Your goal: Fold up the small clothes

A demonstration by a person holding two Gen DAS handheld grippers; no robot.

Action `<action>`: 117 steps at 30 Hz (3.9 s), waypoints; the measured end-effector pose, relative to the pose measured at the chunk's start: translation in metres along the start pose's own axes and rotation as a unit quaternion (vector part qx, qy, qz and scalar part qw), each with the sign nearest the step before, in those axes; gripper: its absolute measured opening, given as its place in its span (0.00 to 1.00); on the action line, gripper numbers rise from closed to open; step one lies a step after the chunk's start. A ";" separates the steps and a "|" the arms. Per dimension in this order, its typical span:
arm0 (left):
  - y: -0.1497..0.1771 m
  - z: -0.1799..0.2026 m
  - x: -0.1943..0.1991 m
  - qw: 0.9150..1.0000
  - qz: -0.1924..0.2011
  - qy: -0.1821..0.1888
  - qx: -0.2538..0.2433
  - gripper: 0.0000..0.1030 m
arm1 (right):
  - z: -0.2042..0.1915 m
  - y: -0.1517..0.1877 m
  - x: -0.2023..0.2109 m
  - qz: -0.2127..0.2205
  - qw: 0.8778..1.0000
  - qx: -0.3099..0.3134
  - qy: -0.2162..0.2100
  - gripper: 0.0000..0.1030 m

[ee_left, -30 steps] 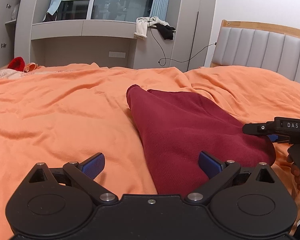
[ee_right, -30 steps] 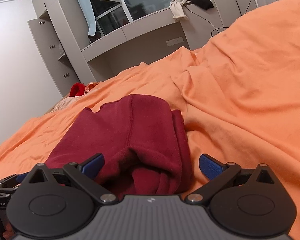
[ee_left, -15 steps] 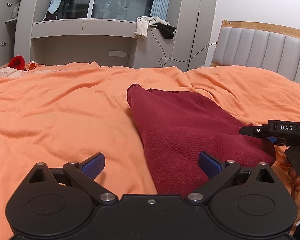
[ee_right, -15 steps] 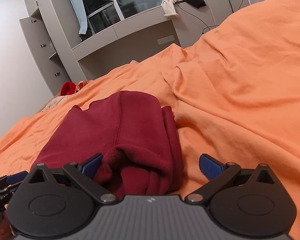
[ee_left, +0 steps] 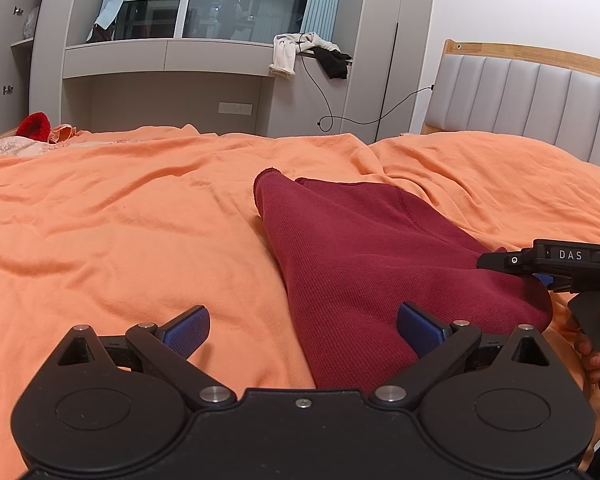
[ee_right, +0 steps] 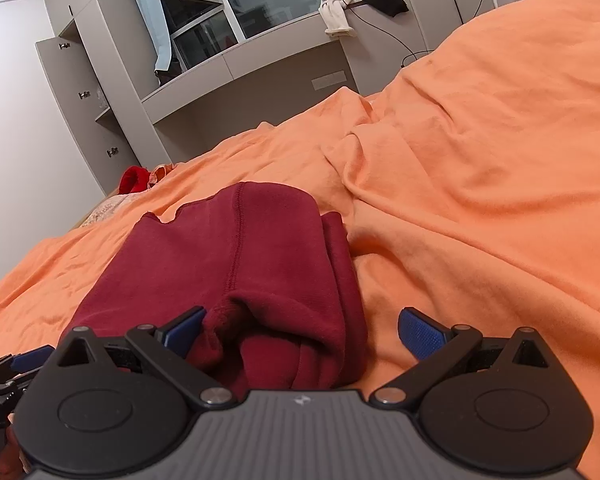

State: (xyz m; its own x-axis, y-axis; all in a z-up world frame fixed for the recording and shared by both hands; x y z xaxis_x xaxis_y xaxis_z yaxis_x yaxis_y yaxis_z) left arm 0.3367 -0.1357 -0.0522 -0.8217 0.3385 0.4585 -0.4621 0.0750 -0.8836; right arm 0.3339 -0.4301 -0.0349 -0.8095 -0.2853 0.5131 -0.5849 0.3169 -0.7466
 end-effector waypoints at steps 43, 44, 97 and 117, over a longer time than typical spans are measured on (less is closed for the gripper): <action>0.003 0.002 -0.003 1.000 -0.001 -0.005 0.002 0.99 | -0.013 0.001 -0.012 0.035 0.999 -0.013 -0.007 0.55; 0.003 0.002 -0.003 1.000 -0.001 -0.005 0.002 0.99 | -0.013 0.001 -0.012 0.035 0.999 -0.011 -0.007 0.54; -0.019 -0.021 -0.069 0.984 -0.105 0.103 0.096 0.99 | -0.013 0.001 -0.026 0.026 0.999 -0.036 -0.019 0.48; -0.020 -0.010 -0.080 0.977 -0.114 0.118 0.133 0.89 | -0.021 0.000 -0.019 0.055 0.998 -0.029 -0.021 0.32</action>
State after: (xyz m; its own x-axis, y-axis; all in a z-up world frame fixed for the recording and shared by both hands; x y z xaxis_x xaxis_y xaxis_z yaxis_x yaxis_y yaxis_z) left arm 0.4153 -0.1554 -0.0722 -0.6028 0.5500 0.5781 -0.7202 -0.0633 -0.6908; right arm 0.3489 -0.4056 -0.0357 -0.8673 -0.2827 0.4098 -0.4949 0.4006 -0.7711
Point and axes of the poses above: each gripper's, at about its wrist camera, not at the fingertips, and x roughly against the way its jaws point, z to its right, y to its underside, the point moved 9 cm from there along -x, roughly the way its jaws point, and after that the axes turned 3 degrees about -x, right-handed, at the moved point
